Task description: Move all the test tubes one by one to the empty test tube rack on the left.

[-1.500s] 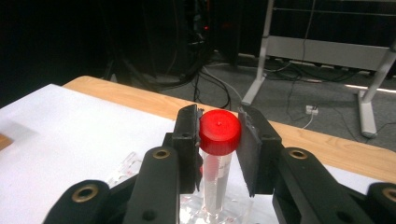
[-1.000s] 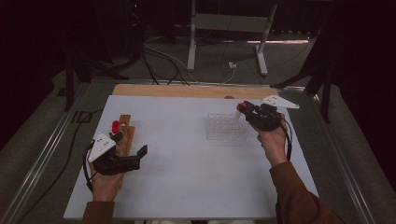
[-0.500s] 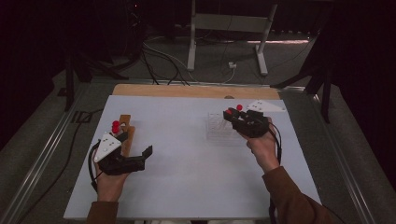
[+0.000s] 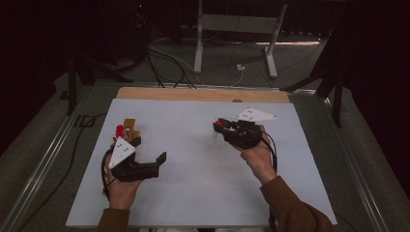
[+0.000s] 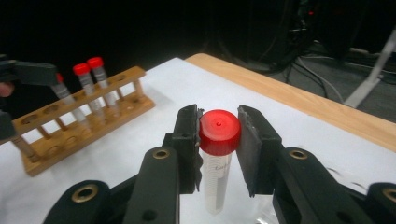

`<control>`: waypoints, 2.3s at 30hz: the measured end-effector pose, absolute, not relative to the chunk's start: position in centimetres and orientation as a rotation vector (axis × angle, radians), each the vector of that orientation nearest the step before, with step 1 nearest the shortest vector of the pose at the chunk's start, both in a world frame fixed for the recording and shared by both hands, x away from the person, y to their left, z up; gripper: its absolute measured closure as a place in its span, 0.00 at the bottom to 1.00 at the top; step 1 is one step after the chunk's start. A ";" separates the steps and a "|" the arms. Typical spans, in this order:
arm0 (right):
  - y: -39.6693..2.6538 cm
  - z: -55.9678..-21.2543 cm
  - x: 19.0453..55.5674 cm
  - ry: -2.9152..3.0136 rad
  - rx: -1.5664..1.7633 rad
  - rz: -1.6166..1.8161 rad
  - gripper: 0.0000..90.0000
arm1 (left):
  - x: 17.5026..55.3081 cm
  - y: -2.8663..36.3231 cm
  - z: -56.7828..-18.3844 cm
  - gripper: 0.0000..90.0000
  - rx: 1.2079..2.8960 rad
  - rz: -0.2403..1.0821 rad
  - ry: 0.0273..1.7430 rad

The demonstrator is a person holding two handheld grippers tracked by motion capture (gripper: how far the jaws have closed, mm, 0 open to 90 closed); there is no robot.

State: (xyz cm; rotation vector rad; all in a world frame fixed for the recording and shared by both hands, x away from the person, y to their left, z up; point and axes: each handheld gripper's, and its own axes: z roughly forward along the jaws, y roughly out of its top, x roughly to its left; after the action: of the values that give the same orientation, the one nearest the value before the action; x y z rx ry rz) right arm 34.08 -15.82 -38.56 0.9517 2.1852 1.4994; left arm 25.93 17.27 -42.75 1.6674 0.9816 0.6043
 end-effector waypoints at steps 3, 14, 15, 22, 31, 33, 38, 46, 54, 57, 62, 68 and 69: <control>-14.9 -38.6 33.8 2.206 0.934 1.505 0.78 | 25.9 16.8 -42.8 0.01 1.675 0.603 0.973; -12.2 -38.8 32.7 2.270 0.868 1.539 0.78 | 26.1 15.3 -43.1 0.01 1.703 0.595 0.950; -11.9 -38.9 32.6 2.276 0.863 1.541 0.78 | 26.1 15.1 -43.1 0.02 1.705 0.592 0.947; -10.4 -39.1 31.9 2.320 0.824 1.558 0.78 | 26.1 13.8 -43.3 0.07 1.737 0.584 0.922; -8.4 -39.3 31.0 2.375 0.769 1.583 0.78 | 25.9 12.1 -43.6 0.31 1.770 0.618 0.888; -8.1 -39.4 30.8 2.382 0.759 1.585 0.78 | 25.8 11.9 -43.5 0.44 1.770 0.617 0.871; -7.8 -39.4 30.6 2.400 0.751 1.602 0.78 | 25.7 11.7 -43.6 0.69 1.790 0.598 0.831; -7.7 -39.5 30.6 2.415 0.744 1.611 0.77 | 25.7 11.6 -43.8 0.84 1.801 0.587 0.818; -8.4 -39.5 31.0 2.418 0.751 1.637 0.52 | 26.0 12.3 -44.0 0.84 1.791 0.582 0.871; -8.9 -39.4 31.2 2.410 0.764 1.640 0.43 | 26.0 12.6 -44.0 0.84 1.788 0.584 0.882; -9.9 -39.5 31.6 2.375 0.785 1.625 0.30 | 26.0 13.3 -44.0 0.84 1.776 0.585 0.906; -11.2 -40.1 32.1 2.315 0.842 1.573 0.16 | 25.8 13.9 -43.5 0.84 1.762 0.593 0.906; -11.5 -40.2 32.2 2.310 0.851 1.572 0.15 | 25.7 14.0 -43.4 0.84 1.761 0.593 0.908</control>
State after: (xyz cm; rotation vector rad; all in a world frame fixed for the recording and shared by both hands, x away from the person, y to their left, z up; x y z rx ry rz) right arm 32.23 -11.52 -40.19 0.8511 2.3102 1.5720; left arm 25.71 13.98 -43.44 1.7609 0.9083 0.5927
